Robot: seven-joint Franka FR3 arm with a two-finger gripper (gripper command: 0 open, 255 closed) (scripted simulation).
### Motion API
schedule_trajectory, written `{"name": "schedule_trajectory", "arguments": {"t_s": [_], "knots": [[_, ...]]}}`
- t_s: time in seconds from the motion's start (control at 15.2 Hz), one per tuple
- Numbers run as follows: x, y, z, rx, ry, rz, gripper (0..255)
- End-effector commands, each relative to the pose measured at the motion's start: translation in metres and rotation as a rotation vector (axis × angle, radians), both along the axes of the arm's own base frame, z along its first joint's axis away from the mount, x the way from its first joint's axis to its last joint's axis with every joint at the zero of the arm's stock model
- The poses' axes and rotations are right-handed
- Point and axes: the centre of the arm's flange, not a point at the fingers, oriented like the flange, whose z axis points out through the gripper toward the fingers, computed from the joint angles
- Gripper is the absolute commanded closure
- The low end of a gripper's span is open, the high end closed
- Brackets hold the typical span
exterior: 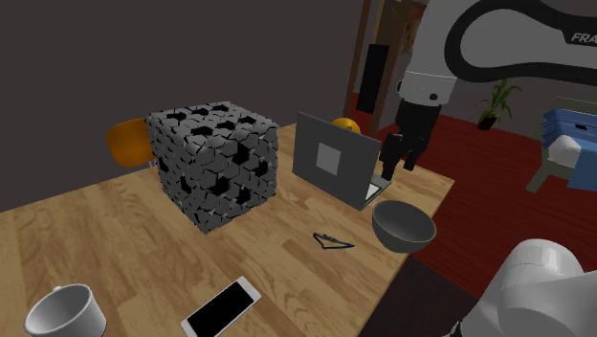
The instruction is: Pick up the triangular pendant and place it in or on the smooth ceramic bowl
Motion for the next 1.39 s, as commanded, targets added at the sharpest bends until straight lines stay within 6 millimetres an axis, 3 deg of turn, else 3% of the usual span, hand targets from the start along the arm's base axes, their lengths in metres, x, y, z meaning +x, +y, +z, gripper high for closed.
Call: {"name": "schedule_trajectory", "arguments": {"t_s": [0.0,0.59,1.12,1.32], "knots": [[0.000,0.000,0.000,0.000,0.000,0.000,0],[0.049,0.082,-0.090,-0.133,0.006,0.181,0],[0.081,0.151,-0.178,-0.250,0.011,0.341,0],[0.080,0.148,-0.194,-0.250,0.011,0.341,0]]}}
